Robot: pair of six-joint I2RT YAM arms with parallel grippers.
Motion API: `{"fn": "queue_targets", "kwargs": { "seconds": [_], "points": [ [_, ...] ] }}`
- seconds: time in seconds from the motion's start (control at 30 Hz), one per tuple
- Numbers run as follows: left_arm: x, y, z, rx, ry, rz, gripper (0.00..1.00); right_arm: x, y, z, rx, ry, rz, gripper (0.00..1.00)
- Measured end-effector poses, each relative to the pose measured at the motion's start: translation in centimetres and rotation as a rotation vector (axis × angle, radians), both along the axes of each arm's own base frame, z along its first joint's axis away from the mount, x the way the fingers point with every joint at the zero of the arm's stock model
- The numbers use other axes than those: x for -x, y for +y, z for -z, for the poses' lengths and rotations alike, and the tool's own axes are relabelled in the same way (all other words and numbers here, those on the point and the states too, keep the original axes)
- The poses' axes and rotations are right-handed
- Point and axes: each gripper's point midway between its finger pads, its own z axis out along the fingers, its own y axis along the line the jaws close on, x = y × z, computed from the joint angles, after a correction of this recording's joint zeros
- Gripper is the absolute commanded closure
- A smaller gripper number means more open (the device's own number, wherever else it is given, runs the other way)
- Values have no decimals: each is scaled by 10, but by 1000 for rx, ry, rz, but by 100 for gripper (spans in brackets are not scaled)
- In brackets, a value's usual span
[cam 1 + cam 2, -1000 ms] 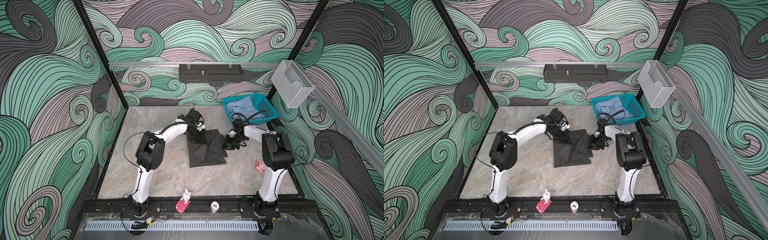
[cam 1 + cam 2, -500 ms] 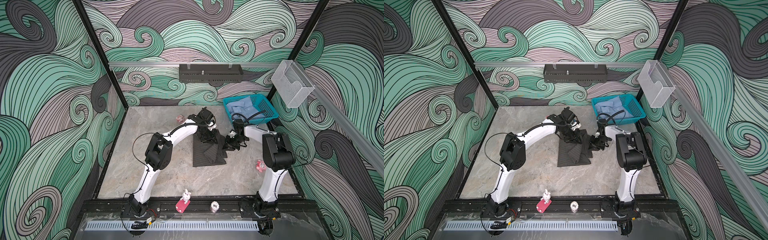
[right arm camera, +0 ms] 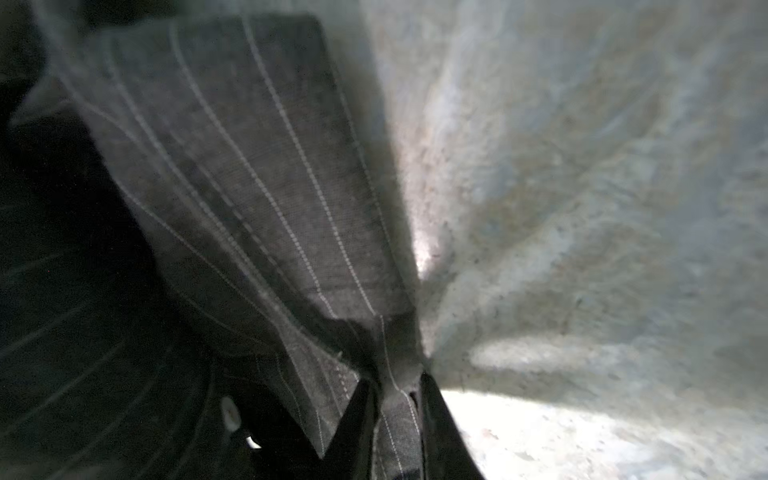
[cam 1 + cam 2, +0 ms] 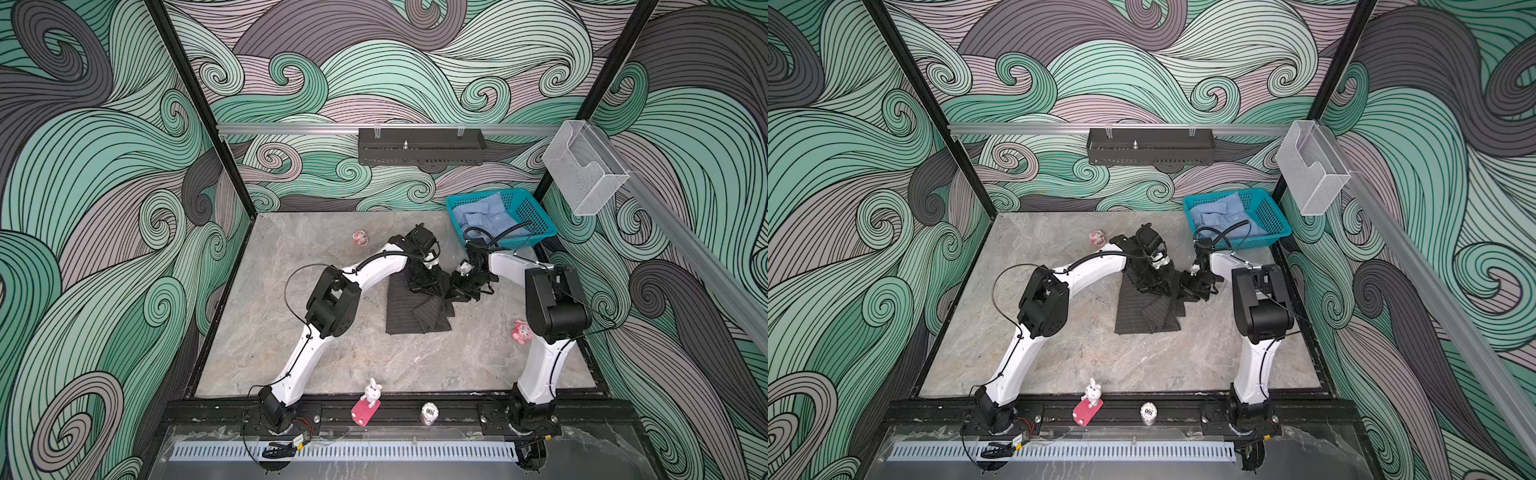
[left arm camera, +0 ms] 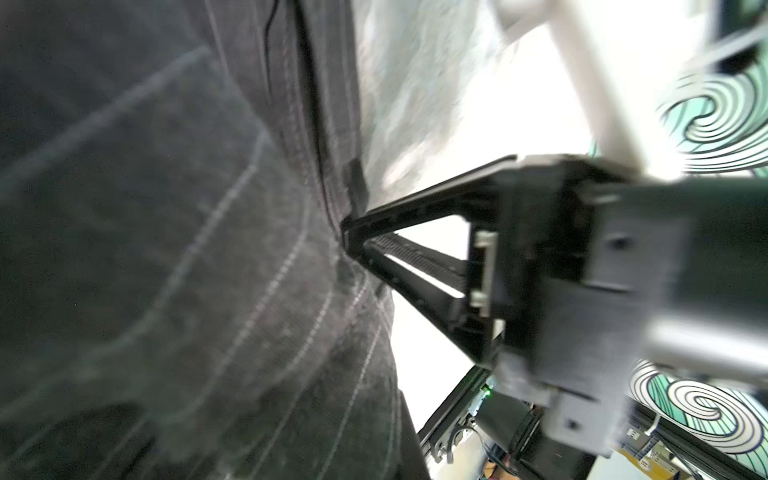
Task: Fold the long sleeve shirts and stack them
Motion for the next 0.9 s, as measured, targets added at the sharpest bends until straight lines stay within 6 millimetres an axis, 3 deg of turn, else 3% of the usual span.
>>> {"fn": "queue_targets", "kwargs": {
  "seconds": [0.23,0.37,0.53,0.6,0.7,0.77,0.9],
  "points": [
    [-6,-4,1,3,0,-18,99,3,0,0,0,4,0,79],
    [-7,-4,13,-13,15,-24,81,3,-1,-3,0,-1,0,77],
    [-10,-2,11,-17,15,-39,57,0,-4,-19,14,-43,13,63],
    [-12,0,6,-14,3,-44,53,-2,-7,-32,32,-81,22,57],
    [-16,7,-20,6,-41,-55,51,-5,-15,-60,68,-153,38,52],
    [-18,16,-48,31,-92,-62,50,-8,-19,-80,87,-206,46,51],
    [-14,41,-97,93,-171,-93,50,-16,-14,-115,87,-302,34,57]
  ]
}}
